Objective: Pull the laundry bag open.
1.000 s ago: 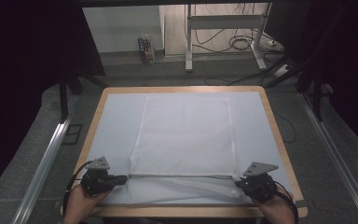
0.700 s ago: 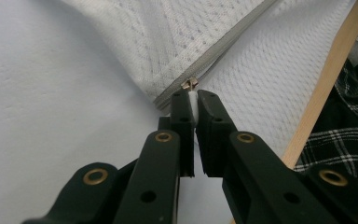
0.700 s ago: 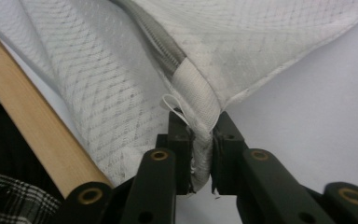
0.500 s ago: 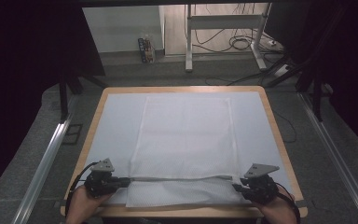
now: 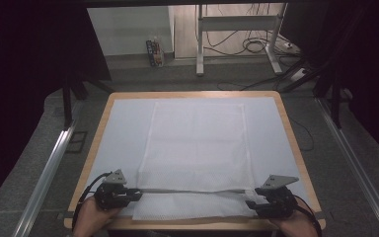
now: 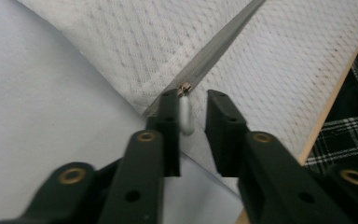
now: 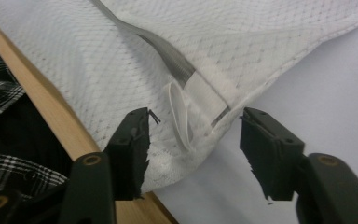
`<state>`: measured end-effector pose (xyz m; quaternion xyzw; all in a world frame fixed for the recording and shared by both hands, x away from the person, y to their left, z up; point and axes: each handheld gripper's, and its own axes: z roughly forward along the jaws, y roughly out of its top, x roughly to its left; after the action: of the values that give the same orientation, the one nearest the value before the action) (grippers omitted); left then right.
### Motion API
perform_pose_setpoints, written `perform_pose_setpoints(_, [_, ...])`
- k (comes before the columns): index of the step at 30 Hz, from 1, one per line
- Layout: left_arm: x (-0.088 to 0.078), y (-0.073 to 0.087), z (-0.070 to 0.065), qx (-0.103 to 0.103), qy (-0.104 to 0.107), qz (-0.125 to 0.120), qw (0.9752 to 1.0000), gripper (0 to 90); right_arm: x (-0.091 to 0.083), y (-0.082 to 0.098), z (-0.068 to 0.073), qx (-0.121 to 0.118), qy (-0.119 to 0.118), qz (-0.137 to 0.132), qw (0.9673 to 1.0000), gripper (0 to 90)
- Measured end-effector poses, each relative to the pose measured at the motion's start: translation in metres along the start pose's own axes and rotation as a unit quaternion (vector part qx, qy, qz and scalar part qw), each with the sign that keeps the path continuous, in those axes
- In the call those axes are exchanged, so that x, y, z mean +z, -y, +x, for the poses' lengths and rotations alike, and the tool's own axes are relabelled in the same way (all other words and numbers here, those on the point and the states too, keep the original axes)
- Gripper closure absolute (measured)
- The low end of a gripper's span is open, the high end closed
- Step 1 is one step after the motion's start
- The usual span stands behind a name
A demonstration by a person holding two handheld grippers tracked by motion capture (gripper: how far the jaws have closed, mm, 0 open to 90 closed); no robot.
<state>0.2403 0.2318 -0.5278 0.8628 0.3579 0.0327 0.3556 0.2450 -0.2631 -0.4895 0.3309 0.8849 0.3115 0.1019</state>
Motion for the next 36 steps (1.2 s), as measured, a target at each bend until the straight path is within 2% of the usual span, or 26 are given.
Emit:
perform_pose_setpoints(2, [0.000,0.000,0.000,-0.003,-0.007,-0.008,0.9999,64.3,0.002,0.000,-0.002,0.002,0.002,-0.002,1.0000,36.3])
perform_pose_setpoints(7, [-0.001,-0.001,-0.001,-0.003,-0.018,-0.025,0.9995,37.1,0.003,-0.002,-0.004,0.003,0.008,-0.019,0.9998,25.6])
perform_pose_setpoints(10, [-0.001,-0.002,-0.005,0.004,-0.040,-0.034,0.9986,21.3,0.003,-0.002,-0.006,0.005,0.012,-0.026,0.9996,22.6])
perform_pose_setpoints(13, [-0.002,-0.002,-0.008,0.009,-0.060,-0.043,0.9973,10.3,0.003,-0.003,-0.007,0.000,0.014,-0.038,0.9992,18.3])
perform_pose_setpoints(15, [-0.004,-0.002,-0.010,0.006,-0.068,-0.048,0.9965,6.6,0.002,-0.003,-0.007,-0.002,0.015,-0.046,0.9988,15.3])
perform_pose_setpoints(17, [-0.006,-0.002,-0.013,0.012,-0.073,-0.048,0.9961,3.2,0.002,-0.004,-0.006,-0.009,0.020,-0.049,0.9985,11.2])
perform_pose_setpoints(18, [-0.009,-0.002,-0.016,0.013,-0.083,-0.052,0.9951,3.4,0.002,-0.004,-0.006,-0.013,0.025,-0.052,0.9983,9.4])
perform_pose_setpoints(21, [-0.015,0.000,-0.020,0.008,-0.089,-0.069,0.9936,3.2,0.002,-0.004,-0.007,-0.019,0.030,-0.062,0.9975,5.3])
perform_pose_setpoints(24, [-0.018,0.004,-0.023,0.007,-0.110,-0.076,0.9910,2.1,0.001,-0.003,-0.009,-0.016,0.032,-0.072,0.9967,3.9])
perform_pose_setpoints(29, [-0.023,0.019,-0.024,0.011,-0.146,-0.084,0.9857,0.3,0.002,0.001,-0.015,-0.007,0.038,-0.076,0.9963,2.6])
perform_pose_setpoints(32, [-0.026,0.028,-0.023,0.004,-0.157,-0.089,0.9836,0.6,0.004,0.003,-0.020,0.002,0.044,-0.077,0.9960,1.1])
perform_pose_setpoints(34, [-0.026,0.034,-0.022,-0.001,-0.160,-0.090,0.9830,1.2,0.004,0.005,-0.023,0.012,0.048,-0.081,0.9955,0.0])
perform_pose_setpoints(36, [-0.025,0.038,-0.020,-0.007,-0.159,-0.085,0.9836,1.2,0.005,0.008,-0.028,0.023,0.036,-0.088,0.9952,0.0])
